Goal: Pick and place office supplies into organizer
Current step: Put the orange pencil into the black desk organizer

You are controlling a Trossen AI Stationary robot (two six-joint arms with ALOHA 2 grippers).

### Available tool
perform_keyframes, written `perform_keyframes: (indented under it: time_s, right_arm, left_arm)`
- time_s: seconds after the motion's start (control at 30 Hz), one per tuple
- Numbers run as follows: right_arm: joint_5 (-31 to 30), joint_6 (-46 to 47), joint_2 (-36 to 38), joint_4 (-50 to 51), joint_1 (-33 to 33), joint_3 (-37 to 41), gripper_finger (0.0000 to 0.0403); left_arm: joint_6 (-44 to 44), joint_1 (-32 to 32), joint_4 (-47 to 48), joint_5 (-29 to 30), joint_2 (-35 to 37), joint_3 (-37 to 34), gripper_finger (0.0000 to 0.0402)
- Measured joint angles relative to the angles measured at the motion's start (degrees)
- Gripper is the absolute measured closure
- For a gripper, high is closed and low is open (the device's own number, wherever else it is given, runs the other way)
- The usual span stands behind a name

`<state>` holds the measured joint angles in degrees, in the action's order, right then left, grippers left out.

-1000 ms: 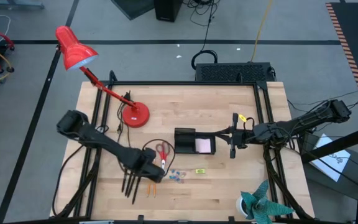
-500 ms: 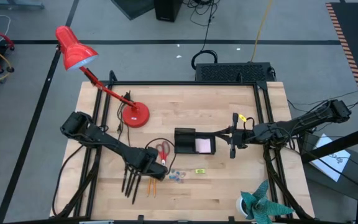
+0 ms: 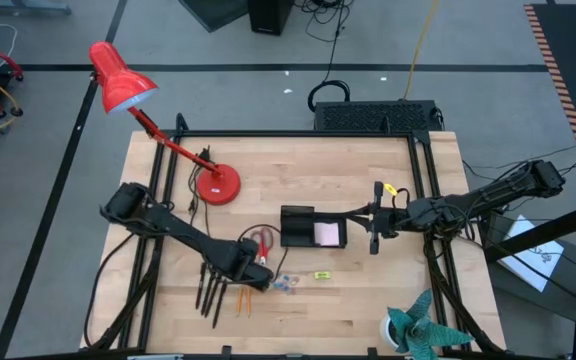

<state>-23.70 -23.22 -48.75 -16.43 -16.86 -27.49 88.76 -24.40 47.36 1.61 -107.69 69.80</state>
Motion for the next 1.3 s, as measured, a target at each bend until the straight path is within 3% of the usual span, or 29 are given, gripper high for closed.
perform_keyframes:
  time_s: [1.3]
  right_arm:
    - [0.0,0.0,0.0,0.0,0.0,0.0,0.0399]
  left_arm:
    - [-1.2,1.6,-5.2,-0.1,-0.6,1.0,0.0204]
